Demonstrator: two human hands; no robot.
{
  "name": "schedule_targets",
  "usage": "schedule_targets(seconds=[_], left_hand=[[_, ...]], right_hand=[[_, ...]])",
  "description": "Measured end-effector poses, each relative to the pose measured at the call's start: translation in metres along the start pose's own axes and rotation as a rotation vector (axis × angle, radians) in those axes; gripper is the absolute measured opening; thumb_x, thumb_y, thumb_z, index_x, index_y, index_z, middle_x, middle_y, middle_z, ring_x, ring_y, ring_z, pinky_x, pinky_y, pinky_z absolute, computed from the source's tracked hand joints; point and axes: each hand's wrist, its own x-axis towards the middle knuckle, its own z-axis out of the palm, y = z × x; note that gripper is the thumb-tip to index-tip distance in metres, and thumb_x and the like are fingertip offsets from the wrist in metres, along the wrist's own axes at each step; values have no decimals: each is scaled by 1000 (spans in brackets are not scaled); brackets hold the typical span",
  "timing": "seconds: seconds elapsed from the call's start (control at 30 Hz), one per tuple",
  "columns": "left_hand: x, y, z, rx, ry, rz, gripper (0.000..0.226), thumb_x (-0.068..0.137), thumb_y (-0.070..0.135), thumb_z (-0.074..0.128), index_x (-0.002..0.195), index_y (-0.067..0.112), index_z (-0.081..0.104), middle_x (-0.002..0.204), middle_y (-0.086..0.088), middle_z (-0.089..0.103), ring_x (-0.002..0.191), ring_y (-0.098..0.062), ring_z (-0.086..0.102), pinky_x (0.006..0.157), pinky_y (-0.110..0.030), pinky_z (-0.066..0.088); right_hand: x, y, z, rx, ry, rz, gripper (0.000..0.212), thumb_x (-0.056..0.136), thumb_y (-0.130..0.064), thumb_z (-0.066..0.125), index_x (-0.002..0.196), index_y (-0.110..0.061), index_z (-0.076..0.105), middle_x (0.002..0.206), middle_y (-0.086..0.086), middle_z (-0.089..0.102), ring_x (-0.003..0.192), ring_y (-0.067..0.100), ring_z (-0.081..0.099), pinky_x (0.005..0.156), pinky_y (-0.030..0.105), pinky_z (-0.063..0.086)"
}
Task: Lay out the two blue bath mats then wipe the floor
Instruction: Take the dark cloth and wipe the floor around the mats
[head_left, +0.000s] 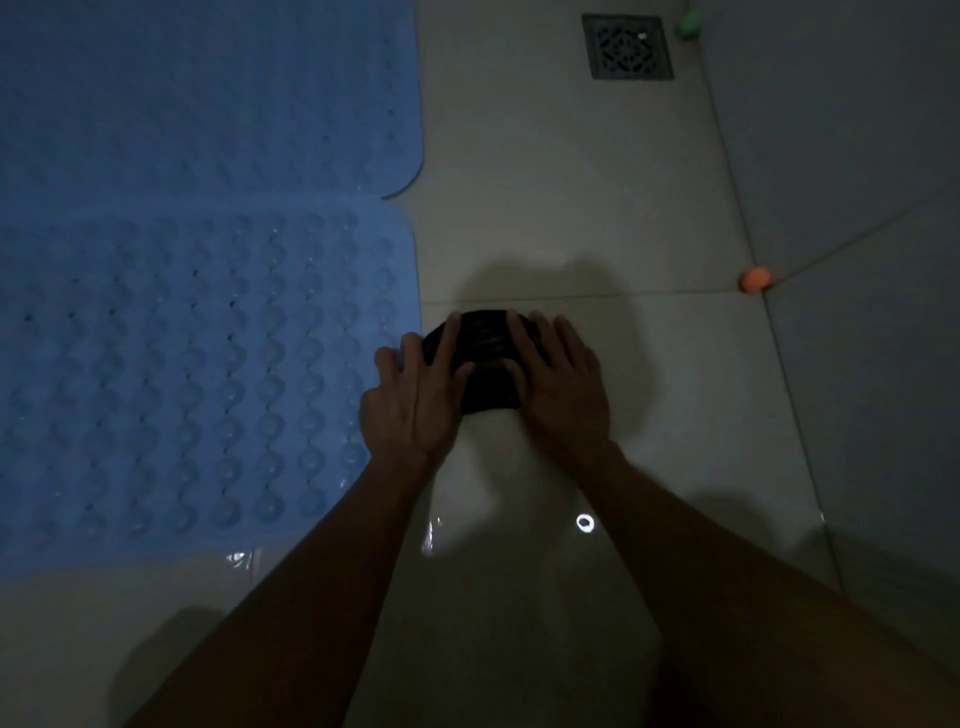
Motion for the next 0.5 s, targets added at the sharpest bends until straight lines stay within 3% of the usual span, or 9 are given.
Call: schedule_targets(seconds=[0.17, 0.23, 0.33, 0.5], left_hand=[[-25, -3, 3, 26, -18, 0, 61, 102, 59, 27, 158, 41, 9, 130, -8, 42, 112, -31, 46, 60, -38, 45], [-36, -4, 5, 55, 1, -4, 60, 101, 59, 29, 157, 40, 19, 123, -8, 49, 104, -30, 51, 54, -35, 39], [-45, -4, 9, 103, 53, -2, 59, 100, 59, 31, 156, 39, 28, 111, -8, 56, 92, -29, 55, 51, -31, 32], [-65, -1, 10, 113, 53, -26, 58, 100, 59, 31, 156, 41, 27, 102, -9, 57, 86, -29, 55, 52, -33, 30]], right_hand=[[-31, -3, 0, -83, 34, 2, 52, 105, -44, 43, 154, -28, 39, 142, 5, 54, 111, 31, 44, 81, 41, 46], [-37, -2, 0, -92, 65, -30, 51, 104, -41, 45, 152, -24, 42, 134, 10, 57, 103, 33, 47, 74, 40, 46], [-41, -2, -3, -48, 39, -51, 53, 104, -43, 37, 153, -23, 40, 128, 14, 57, 100, 33, 49, 71, 39, 47], [-55, -2, -8, 36, -56, -57, 56, 104, -46, 30, 157, -27, 29, 130, 15, 52, 108, 34, 50, 76, 41, 49]])
